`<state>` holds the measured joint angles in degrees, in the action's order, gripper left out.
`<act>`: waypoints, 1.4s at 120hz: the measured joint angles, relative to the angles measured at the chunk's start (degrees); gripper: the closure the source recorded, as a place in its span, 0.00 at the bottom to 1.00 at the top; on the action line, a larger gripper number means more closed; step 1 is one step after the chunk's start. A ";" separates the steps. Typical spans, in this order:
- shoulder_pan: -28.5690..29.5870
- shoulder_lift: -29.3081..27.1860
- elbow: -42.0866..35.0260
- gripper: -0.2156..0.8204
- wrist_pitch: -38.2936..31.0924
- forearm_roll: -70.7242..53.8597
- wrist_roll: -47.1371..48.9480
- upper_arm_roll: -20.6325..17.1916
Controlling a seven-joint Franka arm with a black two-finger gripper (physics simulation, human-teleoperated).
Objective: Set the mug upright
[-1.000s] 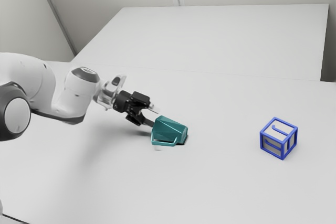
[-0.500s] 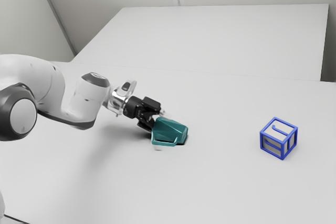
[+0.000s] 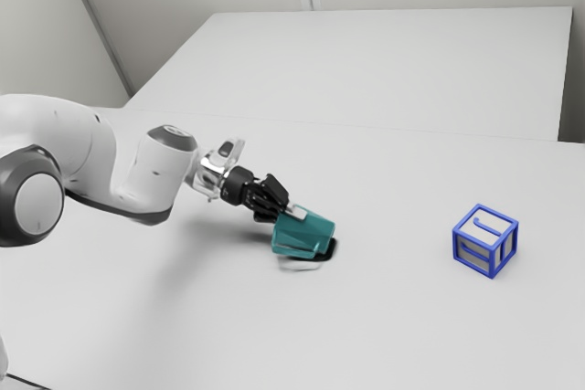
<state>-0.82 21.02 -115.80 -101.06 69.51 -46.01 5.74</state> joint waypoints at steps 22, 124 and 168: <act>0.04 -2.87 1.44 0.95 -0.57 -0.93 0.75 -0.51; -1.81 1.23 17.77 0.96 -14.44 -66.67 23.70 -5.75; -1.91 1.36 17.29 0.40 -14.85 -66.46 30.07 -5.70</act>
<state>-2.73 22.38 -98.51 -115.91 3.05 -15.95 0.04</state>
